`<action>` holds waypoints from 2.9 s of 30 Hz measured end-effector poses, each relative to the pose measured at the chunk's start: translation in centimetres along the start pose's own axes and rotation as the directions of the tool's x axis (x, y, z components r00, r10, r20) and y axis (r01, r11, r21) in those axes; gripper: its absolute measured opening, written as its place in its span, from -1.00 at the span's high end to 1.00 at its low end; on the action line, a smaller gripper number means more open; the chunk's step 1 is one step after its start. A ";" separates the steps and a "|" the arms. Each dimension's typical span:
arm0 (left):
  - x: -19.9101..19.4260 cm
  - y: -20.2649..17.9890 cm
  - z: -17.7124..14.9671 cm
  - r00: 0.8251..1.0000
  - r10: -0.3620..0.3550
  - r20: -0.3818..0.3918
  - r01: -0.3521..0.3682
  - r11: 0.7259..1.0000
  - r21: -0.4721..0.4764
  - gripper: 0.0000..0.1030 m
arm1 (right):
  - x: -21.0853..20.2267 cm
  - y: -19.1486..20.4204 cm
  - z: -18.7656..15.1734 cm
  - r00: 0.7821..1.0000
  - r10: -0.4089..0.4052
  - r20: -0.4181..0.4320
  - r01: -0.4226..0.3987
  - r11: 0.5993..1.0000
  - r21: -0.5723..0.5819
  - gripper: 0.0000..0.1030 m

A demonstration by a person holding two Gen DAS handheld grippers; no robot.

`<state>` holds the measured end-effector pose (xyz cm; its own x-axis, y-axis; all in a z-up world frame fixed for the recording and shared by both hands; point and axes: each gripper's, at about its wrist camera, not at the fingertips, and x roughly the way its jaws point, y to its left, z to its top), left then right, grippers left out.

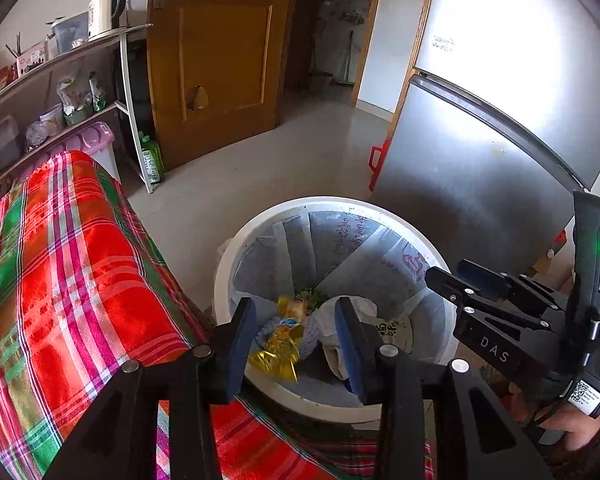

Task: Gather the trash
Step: 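Open both tools to drop the gold wrapper and white packet into the bin, then move both tools back toward the red bag and clear cup on the table, then close the right tool on the red bag while the left tool grasps the dark brown wrapper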

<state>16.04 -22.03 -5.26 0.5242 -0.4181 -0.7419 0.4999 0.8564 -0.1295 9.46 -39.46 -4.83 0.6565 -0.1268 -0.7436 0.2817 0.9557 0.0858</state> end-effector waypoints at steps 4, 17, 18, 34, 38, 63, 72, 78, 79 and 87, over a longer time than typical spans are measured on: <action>-0.4 0.3 0.0 1.000 0.005 0.006 -0.005 1.000 -0.006 0.04 | -0.7 0.5 0.0 1.000 -0.002 0.010 0.002 1.000 -0.005 0.16; -4.7 2.6 -0.7 0.997 0.039 0.069 -0.036 0.998 -0.049 0.04 | -4.6 4.0 0.6 0.997 0.028 0.075 -0.024 0.998 -0.054 0.16; -5.1 2.8 -0.8 0.996 0.044 0.077 -0.040 0.998 -0.048 0.04 | -4.9 4.4 0.7 0.996 0.035 0.080 -0.030 0.998 -0.059 0.16; -11.3 10.9 -3.1 0.977 0.168 0.129 -0.143 0.972 -0.186 0.02 | -6.4 14.6 1.0 0.974 0.205 0.095 -0.185 0.964 -0.189 0.01; -12.8 14.3 -4.3 0.966 0.224 0.127 -0.187 0.949 -0.254 0.02 | -6.1 17.9 0.9 0.963 0.257 0.073 -0.234 0.943 -0.235 -0.04; -19.8 29.8 -9.9 0.915 0.395 0.086 -0.309 0.821 -0.481 0.02 | -3.3 33.4 -1.0 0.902 0.422 -0.093 -0.418 0.801 -0.429 -0.05; -20.4 32.8 -11.8 0.910 0.410 0.061 -0.324 0.795 -0.513 0.02 | -1.6 37.9 -1.9 0.867 0.466 -0.178 -0.493 0.746 -0.447 -0.05; -20.5 34.0 -12.2 0.910 0.410 0.056 -0.324 0.790 -0.520 0.02 | -0.5 40.2 -2.1 0.856 0.472 -0.211 -0.514 0.729 -0.452 -0.05; -20.5 34.2 -12.3 0.911 0.408 0.056 -0.321 0.789 -0.523 0.02 | -0.2 40.6 -2.1 0.853 0.472 -0.222 -0.519 0.725 -0.452 -0.05; -19.9 34.7 -12.3 0.916 0.398 0.045 -0.318 0.792 -0.521 0.01 | 0.8 42.4 -2.6 0.844 0.468 -0.261 -0.535 0.704 -0.467 -0.05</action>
<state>14.51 19.73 -3.07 0.7104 -0.0558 -0.7016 -0.1307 0.9690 -0.2094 20.11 1.66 -3.51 0.5032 0.4097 -0.7609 -0.4798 0.8648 0.1484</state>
